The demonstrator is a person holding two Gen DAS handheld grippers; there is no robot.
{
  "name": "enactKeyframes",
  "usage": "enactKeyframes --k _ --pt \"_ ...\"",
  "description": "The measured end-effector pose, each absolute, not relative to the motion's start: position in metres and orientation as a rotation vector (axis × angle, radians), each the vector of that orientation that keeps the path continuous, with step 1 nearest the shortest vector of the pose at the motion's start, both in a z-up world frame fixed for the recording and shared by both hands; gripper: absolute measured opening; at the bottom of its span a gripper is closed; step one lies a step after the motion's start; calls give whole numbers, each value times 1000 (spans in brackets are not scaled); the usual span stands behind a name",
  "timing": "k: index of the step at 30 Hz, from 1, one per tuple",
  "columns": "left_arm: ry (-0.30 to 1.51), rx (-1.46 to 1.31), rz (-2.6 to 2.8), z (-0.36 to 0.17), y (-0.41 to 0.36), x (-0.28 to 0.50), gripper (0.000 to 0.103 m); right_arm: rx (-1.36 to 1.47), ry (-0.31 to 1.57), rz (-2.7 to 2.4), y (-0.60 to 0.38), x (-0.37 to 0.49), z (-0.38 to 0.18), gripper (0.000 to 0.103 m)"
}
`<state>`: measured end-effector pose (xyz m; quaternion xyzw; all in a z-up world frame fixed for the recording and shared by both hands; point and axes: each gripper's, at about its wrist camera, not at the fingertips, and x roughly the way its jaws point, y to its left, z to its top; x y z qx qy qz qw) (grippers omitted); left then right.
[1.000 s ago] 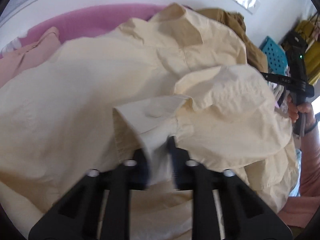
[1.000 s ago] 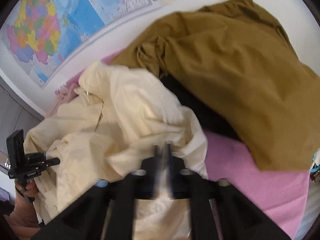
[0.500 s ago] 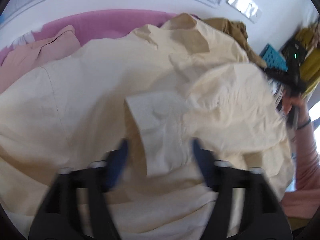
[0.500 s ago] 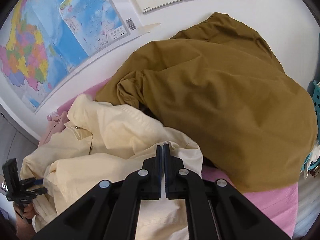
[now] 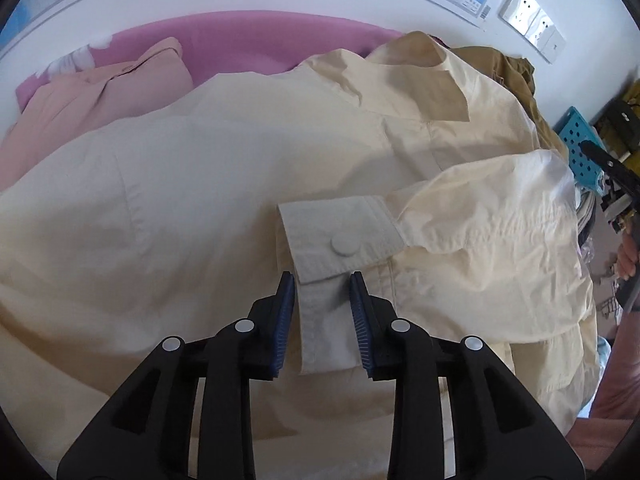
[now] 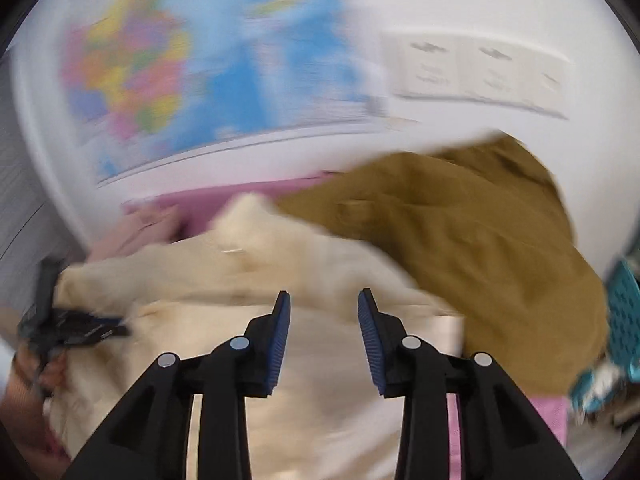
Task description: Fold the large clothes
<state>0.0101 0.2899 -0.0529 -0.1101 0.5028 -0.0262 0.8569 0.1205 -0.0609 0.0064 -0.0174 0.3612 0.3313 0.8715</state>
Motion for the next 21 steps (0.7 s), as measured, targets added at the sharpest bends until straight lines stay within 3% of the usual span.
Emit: enactKeyframes --k 8,9,11,16,19,21 --pt "1051 -249 -31 -53 294 7 33 -280 992 832 50 118 -74 34" --pt "1038 -252 -38 -51 294 5 37 -282 1037 816 56 125 -87 35" --pt "991 -241 -62 -41 293 -6 54 -284 1085 802 61 130 -99 35" --pt "848 -205 -95 -8 297 -40 61 -223 994 838 45 111 -64 35" --pt "762 -210 -88 12 309 -58 67 -201 901 985 40 74 -29 56" --pt "714 -226 -73 24 321 -71 71 -217 891 1111 50 47 -18 80"
